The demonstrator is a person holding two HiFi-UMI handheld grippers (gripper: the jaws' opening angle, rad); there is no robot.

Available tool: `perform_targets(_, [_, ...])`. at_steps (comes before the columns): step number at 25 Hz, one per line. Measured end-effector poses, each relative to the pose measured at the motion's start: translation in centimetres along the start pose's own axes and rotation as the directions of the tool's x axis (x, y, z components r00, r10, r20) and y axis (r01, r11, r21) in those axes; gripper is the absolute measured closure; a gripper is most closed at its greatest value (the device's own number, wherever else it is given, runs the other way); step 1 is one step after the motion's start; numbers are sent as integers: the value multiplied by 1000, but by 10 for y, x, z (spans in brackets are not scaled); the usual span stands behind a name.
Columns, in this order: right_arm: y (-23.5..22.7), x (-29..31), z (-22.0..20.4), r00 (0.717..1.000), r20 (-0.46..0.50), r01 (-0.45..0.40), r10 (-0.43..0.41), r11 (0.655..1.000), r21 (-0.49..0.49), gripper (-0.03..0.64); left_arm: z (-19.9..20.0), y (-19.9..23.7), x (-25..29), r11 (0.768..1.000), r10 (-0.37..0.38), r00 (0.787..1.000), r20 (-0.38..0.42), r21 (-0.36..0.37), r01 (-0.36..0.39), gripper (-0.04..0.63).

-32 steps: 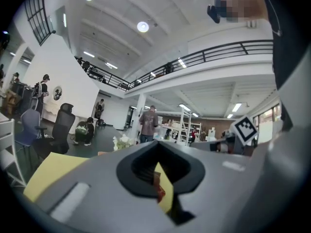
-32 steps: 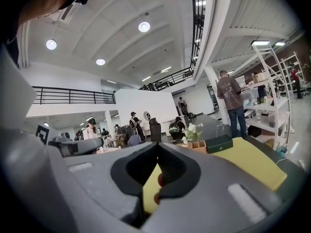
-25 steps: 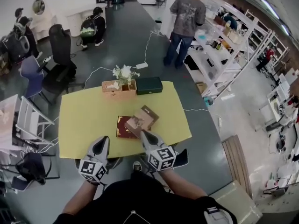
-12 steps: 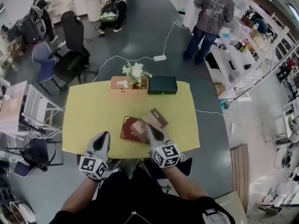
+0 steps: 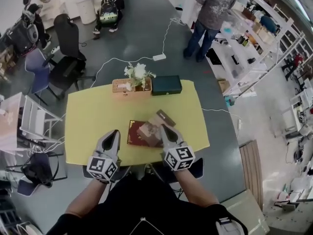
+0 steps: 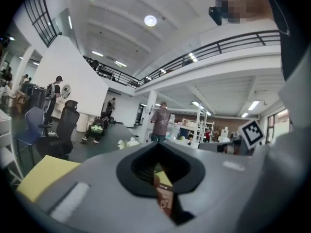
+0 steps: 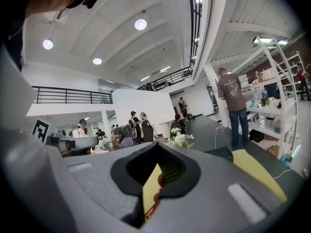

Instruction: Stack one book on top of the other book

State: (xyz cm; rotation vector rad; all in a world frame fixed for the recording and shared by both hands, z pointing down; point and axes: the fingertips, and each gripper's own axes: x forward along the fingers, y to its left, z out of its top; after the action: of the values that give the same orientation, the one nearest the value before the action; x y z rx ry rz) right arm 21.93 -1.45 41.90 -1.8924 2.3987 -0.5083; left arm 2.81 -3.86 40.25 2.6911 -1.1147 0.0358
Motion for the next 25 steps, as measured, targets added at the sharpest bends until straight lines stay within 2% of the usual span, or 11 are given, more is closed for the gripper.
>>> perform_targets(8, [-14,0,-8,995,-9,96,-96,995,7,614,-16,23,7,999,-21,999,-41,-39,19,589])
perform_targets(19, [-41,16,-81,984,-116,147,-135,984,101,599,-77,34,35,997,-74,986,-150,-31,70,586])
perform_targets(20, [-43,17,-89,983,-131,147,-132,982,117,546,-84,33,38,997,-82,983,-162,-31,78,576])
perform_targets(21, [-47,18,-98,981,-147,150,-130,980,131,526,-92,33,41,996,-89,980,-177,-31,85,525])
perform_targets(25, [-62,21,-132,970,-208,158,-124,975,156,487,-126,30,53,993,-117,962,-245,-43,110,441])
